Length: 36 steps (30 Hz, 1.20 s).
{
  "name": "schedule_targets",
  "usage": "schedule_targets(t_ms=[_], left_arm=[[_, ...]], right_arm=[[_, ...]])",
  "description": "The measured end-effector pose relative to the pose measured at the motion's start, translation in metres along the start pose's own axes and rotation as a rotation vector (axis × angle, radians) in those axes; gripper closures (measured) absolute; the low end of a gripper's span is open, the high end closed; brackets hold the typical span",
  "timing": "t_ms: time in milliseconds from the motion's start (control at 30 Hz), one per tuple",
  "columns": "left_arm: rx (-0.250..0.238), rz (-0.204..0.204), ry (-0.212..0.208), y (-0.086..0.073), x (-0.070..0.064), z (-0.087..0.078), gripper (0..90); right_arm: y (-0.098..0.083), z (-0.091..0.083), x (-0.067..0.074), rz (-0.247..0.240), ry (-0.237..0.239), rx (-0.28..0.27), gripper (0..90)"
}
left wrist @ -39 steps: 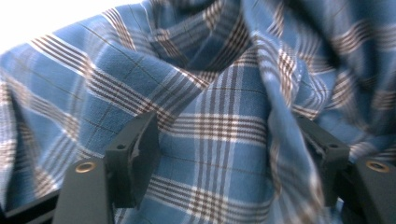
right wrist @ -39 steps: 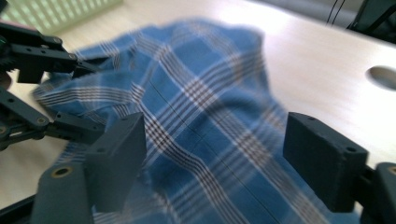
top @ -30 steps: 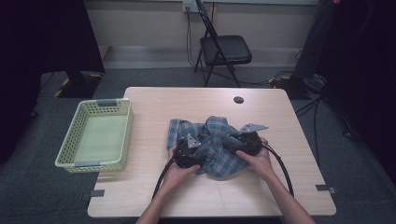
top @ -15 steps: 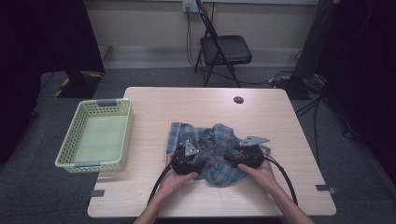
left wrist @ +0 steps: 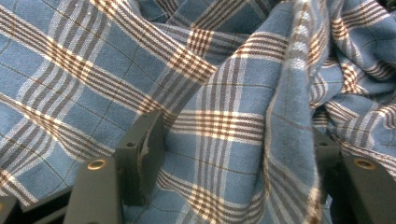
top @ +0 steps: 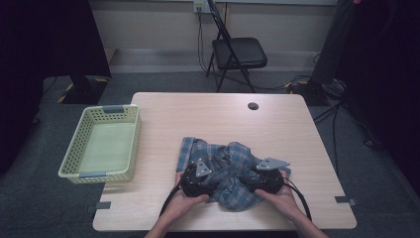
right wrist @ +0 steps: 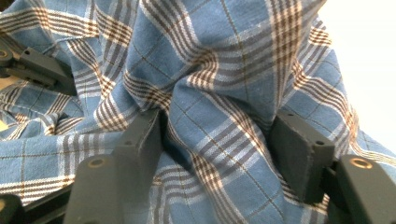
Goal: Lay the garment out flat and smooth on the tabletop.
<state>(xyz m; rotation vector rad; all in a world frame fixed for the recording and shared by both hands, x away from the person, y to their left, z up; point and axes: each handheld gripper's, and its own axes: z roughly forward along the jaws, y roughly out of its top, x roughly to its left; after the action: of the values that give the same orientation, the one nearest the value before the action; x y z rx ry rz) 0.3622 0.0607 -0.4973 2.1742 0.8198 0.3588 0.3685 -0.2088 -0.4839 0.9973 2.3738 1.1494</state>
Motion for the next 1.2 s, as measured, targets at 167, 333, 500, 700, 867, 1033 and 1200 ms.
schedule_targets(t_ms=[167, 333, 500, 700, 867, 1033, 1200], left_arm=[[0.011, 0.017, -0.015, -0.003, -0.009, -0.005, 35.8], [0.02, 0.022, -0.032, -0.006, -0.018, -0.01, 35.8], [0.021, 0.025, -0.044, -0.011, -0.021, -0.016, 35.8], [0.023, 0.021, -0.061, -0.01, -0.012, -0.026, 30.5], [0.001, 0.009, -0.054, -0.013, -0.005, -0.031, 26.7], [0.026, 0.024, -0.036, -0.012, -0.007, -0.026, 27.0], [0.038, 0.032, -0.02, -0.012, -0.008, -0.021, 29.3]], right_arm=[[-0.006, -0.01, 0.011, 0.006, -0.012, 0.017, 36.7], [-0.014, -0.02, 0.019, 0.01, -0.01, 0.017, 36.7], [-0.019, -0.028, 0.029, 0.016, -0.04, 0.017, 36.8], [-0.012, -0.035, 0.027, 0.021, -0.029, -0.013, 34.5], [0.004, -0.046, 0.027, -0.01, -0.023, -0.056, 32.6], [0.031, -0.057, 0.037, -0.053, 0.007, -0.144, 32.9], [0.059, -0.051, 0.056, -0.134, 0.082, -0.173, 34.7]])
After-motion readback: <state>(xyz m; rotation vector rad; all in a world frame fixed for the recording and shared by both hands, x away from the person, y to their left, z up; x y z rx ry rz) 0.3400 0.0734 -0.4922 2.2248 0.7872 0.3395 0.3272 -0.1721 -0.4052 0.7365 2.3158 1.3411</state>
